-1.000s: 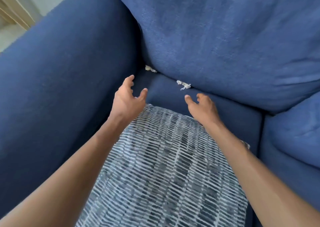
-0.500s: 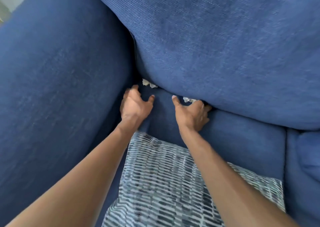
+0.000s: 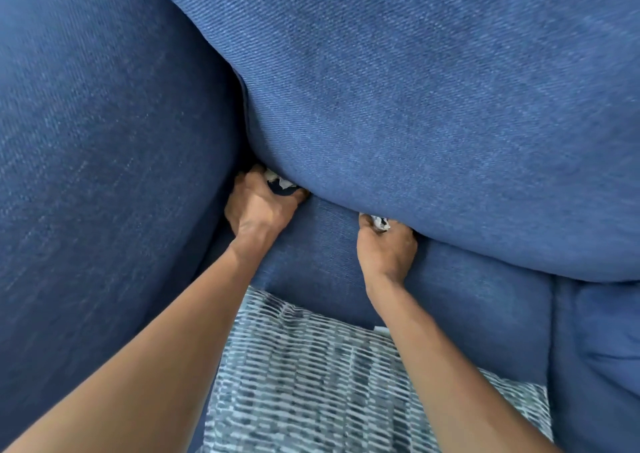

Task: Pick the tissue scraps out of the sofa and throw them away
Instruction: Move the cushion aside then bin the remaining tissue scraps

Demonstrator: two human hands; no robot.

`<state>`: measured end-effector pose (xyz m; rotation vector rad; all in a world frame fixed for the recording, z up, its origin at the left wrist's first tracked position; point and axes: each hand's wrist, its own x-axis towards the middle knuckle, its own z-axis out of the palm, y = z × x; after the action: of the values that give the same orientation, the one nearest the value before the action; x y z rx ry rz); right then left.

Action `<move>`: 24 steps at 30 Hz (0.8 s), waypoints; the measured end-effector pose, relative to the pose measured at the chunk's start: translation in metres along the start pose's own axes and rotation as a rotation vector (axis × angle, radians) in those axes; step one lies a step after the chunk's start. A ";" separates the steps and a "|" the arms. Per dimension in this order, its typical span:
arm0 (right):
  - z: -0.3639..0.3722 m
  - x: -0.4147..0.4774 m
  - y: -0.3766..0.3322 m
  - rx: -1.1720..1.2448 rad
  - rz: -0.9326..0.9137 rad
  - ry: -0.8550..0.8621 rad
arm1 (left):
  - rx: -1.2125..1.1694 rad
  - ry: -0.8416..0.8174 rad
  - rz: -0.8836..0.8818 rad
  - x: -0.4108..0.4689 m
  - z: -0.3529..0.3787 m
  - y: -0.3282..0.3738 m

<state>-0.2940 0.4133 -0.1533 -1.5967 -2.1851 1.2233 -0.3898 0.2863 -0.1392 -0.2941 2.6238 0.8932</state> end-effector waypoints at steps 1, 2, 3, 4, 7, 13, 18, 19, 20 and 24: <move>-0.003 0.002 0.002 0.014 -0.015 -0.033 | -0.012 0.005 -0.005 0.000 0.000 0.000; -0.006 0.004 0.003 0.029 -0.027 -0.062 | -0.031 0.014 -0.012 0.000 0.000 0.000; -0.008 0.005 0.004 0.035 -0.035 -0.087 | -0.054 0.026 -0.021 0.000 0.000 0.001; -0.011 0.006 0.005 0.033 -0.039 -0.107 | -0.077 0.042 -0.032 0.000 0.000 0.001; -0.014 0.008 0.005 0.051 -0.036 -0.158 | -0.134 0.091 -0.067 -0.001 -0.001 0.003; -0.022 0.012 0.002 0.082 0.024 -0.304 | -0.267 0.076 -0.077 -0.012 -0.008 -0.004; -0.036 0.015 -0.005 0.010 0.003 -0.449 | -0.258 0.040 -0.055 -0.039 -0.015 -0.025; -0.039 0.014 -0.007 -0.012 -0.007 -0.473 | -0.231 0.047 -0.057 -0.044 -0.019 -0.030; -0.042 0.012 -0.010 -0.025 -0.016 -0.495 | -0.207 0.057 -0.055 -0.050 -0.024 -0.035; -0.057 -0.005 -0.011 -0.037 -0.046 -0.543 | -0.191 0.107 -0.016 -0.076 -0.048 -0.051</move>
<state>-0.2676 0.4375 -0.1074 -1.3255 -2.5403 1.7755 -0.3174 0.2226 -0.1016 -0.4222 2.6310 1.1557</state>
